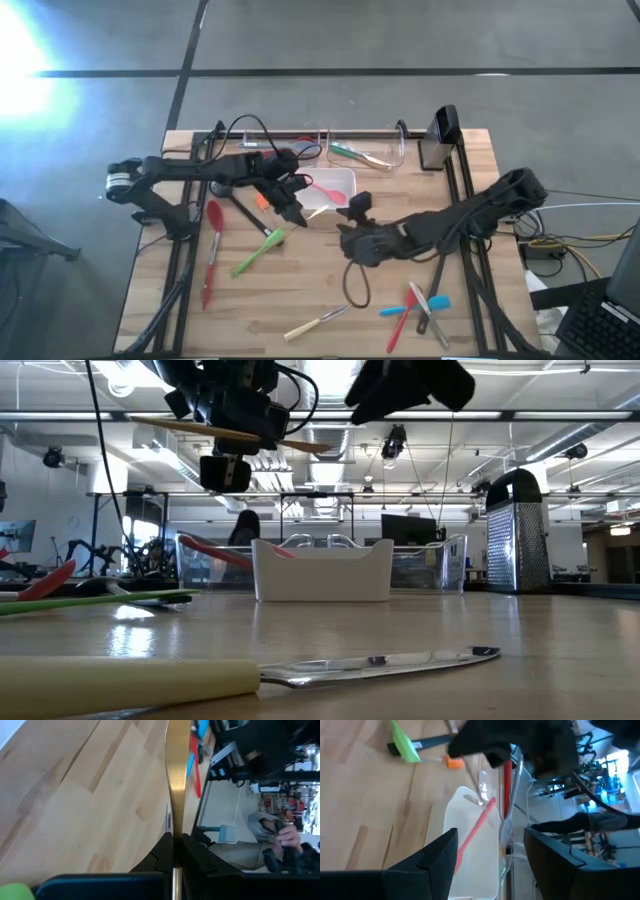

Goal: Pick & Place Kitchen Items
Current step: Put the gold table knife into the right transparent bin

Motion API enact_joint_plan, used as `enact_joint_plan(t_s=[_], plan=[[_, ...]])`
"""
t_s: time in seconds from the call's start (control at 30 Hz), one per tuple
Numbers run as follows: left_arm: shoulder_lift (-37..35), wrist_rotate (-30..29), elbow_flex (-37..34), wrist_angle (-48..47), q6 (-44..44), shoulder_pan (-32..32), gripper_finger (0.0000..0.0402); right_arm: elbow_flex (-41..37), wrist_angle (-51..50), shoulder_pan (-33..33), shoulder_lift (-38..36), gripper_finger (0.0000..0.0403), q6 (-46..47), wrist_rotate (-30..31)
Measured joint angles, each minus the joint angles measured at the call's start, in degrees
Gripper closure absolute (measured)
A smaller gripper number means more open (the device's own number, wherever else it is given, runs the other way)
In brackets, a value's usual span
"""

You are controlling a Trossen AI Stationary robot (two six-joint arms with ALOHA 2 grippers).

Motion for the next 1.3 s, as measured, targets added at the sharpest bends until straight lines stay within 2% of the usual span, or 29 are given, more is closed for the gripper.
enact_joint_plan(t_s=[0.27,0.4,0.7,0.8,1.3], plan=[[-0.02,0.24,0.04,-0.04,-0.52,0.26,0.0383,12.55,-7.93,-1.42,9.71,0.0184,-2.57,-1.13],[-0.02,1.12,0.13,-0.03,-0.55,0.26,0.0383,15.65,-8.71,-3.03,11.59,0.0184,-2.81,-5.33],[-0.02,1.49,0.20,0.00,-1.84,0.26,0.0383,15.88,-8.78,-5.93,10.95,0.0191,-2.32,-8.07],[-0.02,2.27,0.22,0.46,-3.08,0.28,0.0383,15.75,-8.77,-6.52,11.21,0.0206,-2.15,-12.08],[-0.06,4.13,0.22,1.66,-7.52,0.31,0.0383,15.37,-8.87,-9.20,11.52,0.0298,-4.94,-12.73]])
